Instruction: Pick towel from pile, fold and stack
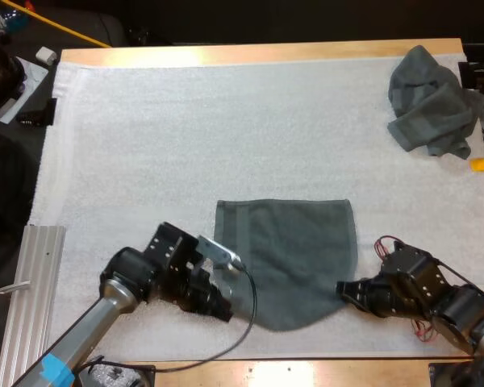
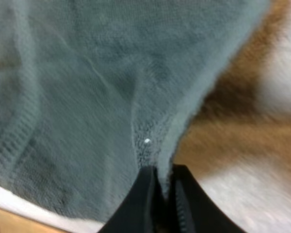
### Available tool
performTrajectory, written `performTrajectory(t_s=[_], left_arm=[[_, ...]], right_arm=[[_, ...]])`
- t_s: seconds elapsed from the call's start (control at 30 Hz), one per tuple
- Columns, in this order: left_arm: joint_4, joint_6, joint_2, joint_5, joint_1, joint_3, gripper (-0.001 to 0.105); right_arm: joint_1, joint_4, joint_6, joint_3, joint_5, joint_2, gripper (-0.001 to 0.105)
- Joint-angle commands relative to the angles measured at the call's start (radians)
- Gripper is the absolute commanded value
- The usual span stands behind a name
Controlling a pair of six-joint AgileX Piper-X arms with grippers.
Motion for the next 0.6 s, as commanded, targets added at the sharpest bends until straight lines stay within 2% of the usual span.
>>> performTrajectory(t_s=[0.0, 0.27, 0.47, 0.57], left_arm=[[-0.094, -0.038, 0.014, 0.101, 0.075, -0.01, 0.0], [-0.227, -0.083, 0.109, 0.261, 0.237, -0.008, 0.0], [-0.304, -0.109, 0.207, 0.312, 0.302, -0.019, 0.0], [-0.309, -0.116, 0.202, 0.293, 0.301, -0.008, 0.0]], right_arm=[[-0.009, -0.094, 0.064, -0.008, 0.001, 0.035, 0.0], [-0.071, -0.29, 0.169, -0.007, 0.0, 0.183, 0.0], [-0.167, -0.4, 0.212, -0.007, -0.028, 0.274, 0.0], [-0.163, -0.4, 0.208, -0.003, -0.033, 0.274, 0.0]])
